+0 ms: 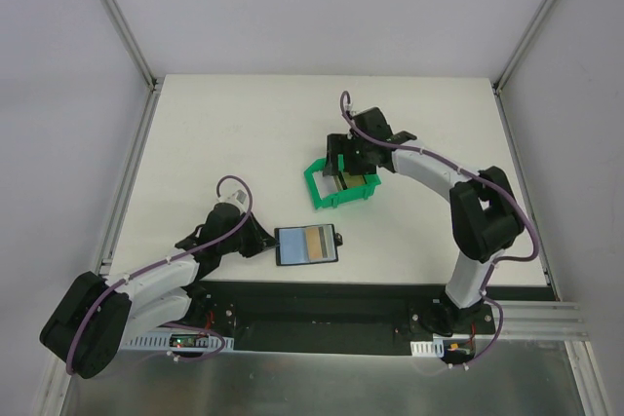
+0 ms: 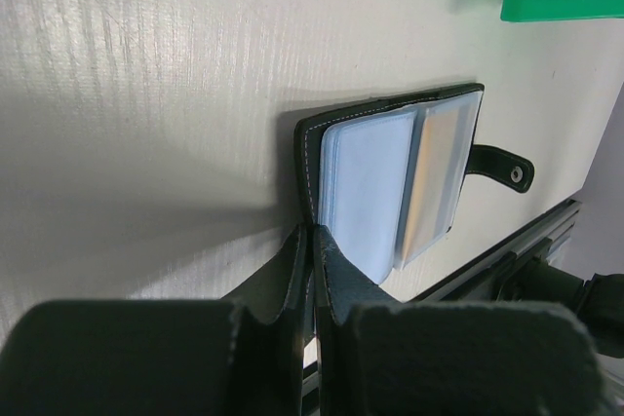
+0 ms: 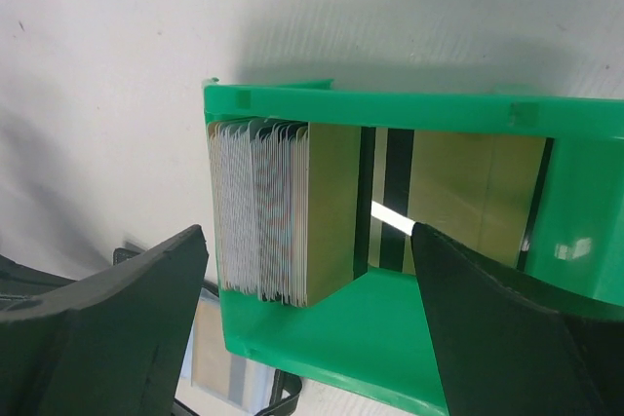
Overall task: Put the credit cards into the card holder
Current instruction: Pick up the credit card from the storage box.
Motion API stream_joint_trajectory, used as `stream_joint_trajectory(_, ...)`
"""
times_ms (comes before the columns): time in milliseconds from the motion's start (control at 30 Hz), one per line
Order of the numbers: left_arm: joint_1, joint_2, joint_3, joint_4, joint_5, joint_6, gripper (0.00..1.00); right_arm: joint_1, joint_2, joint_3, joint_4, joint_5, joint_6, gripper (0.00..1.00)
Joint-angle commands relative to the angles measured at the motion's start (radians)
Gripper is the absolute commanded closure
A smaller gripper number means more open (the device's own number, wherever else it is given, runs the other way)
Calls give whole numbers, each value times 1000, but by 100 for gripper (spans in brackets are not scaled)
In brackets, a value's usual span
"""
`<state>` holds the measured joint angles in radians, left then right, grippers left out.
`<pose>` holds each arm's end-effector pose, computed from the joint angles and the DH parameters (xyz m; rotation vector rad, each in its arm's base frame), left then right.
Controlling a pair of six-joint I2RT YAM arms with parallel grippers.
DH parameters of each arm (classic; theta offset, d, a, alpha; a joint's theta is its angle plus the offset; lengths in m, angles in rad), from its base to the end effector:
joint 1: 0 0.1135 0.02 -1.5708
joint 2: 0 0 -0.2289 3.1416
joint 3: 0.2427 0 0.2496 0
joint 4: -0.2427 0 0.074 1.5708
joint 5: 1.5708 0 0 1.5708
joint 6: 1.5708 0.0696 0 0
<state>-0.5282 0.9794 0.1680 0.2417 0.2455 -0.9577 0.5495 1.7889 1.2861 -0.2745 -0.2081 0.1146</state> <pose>0.1831 -0.1264 0.0928 -0.3439 2.3168 -1.0770 0.3439 0.2274 0.1731 -0.6195 2.3178 0.5640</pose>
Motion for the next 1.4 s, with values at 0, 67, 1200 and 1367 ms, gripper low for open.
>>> stream_joint_trajectory(0, 8, -1, 18, 8, -6, -1, 100, 6, 24, 45, -15, -57, -10, 12)
stream_joint_trajectory(67, 8, 7, 21, 11, -3, 7, 100, 13, 41, 51, -22, -66, -7, 12)
stream_joint_trajectory(1200, 7, 44, 15, 67, 21, -4, 100, 63, 66, 110, -63, -90, 5, 36)
stream_joint_trajectory(1367, 8, 45, 13, 70, 21, -6, 100, 63, 64, 110, -72, -82, 7, 44)
